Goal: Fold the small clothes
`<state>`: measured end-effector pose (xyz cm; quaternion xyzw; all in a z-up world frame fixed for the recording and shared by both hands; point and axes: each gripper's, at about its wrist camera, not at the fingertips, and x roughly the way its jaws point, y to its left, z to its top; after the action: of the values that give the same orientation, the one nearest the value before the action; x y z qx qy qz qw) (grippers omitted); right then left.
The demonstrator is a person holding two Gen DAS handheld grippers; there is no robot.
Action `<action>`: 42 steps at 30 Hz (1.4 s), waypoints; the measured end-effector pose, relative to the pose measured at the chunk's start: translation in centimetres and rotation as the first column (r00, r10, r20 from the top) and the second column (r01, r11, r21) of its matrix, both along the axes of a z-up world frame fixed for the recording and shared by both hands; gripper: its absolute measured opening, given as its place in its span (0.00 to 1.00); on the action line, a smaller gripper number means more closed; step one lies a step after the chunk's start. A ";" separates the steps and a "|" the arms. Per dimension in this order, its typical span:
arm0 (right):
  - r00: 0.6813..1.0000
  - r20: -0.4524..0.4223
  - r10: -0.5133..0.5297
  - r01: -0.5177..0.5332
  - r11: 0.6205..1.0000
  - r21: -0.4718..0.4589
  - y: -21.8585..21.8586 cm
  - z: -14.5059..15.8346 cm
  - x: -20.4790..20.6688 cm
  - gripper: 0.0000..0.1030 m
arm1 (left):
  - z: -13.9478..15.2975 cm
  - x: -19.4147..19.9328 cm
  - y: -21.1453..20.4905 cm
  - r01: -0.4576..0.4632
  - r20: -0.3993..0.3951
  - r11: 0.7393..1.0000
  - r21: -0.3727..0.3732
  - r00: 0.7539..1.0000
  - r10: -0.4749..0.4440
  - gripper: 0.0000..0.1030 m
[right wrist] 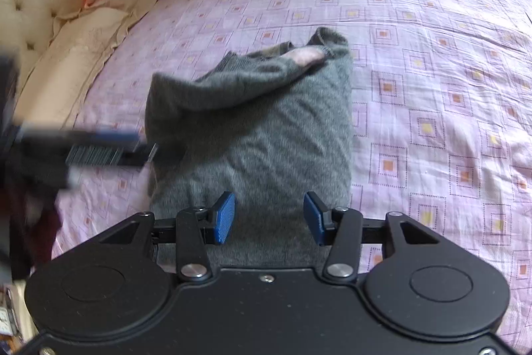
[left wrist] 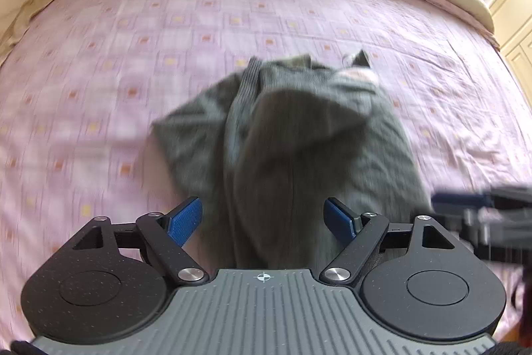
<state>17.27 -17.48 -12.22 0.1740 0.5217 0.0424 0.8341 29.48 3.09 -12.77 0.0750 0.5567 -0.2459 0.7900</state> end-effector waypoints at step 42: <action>0.957 0.145 0.252 -0.195 0.926 -0.323 9.3 2.8 -2.4 0.14 | -3.0 2.1 5.0 -0.257 -0.386 0.921 -0.294 0.913 0.131 0.80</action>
<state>14.86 -8.22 -9.38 -0.0221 0.4593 0.0722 0.8851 31.54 8.13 -15.73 -0.1643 0.6456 -0.2665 0.6966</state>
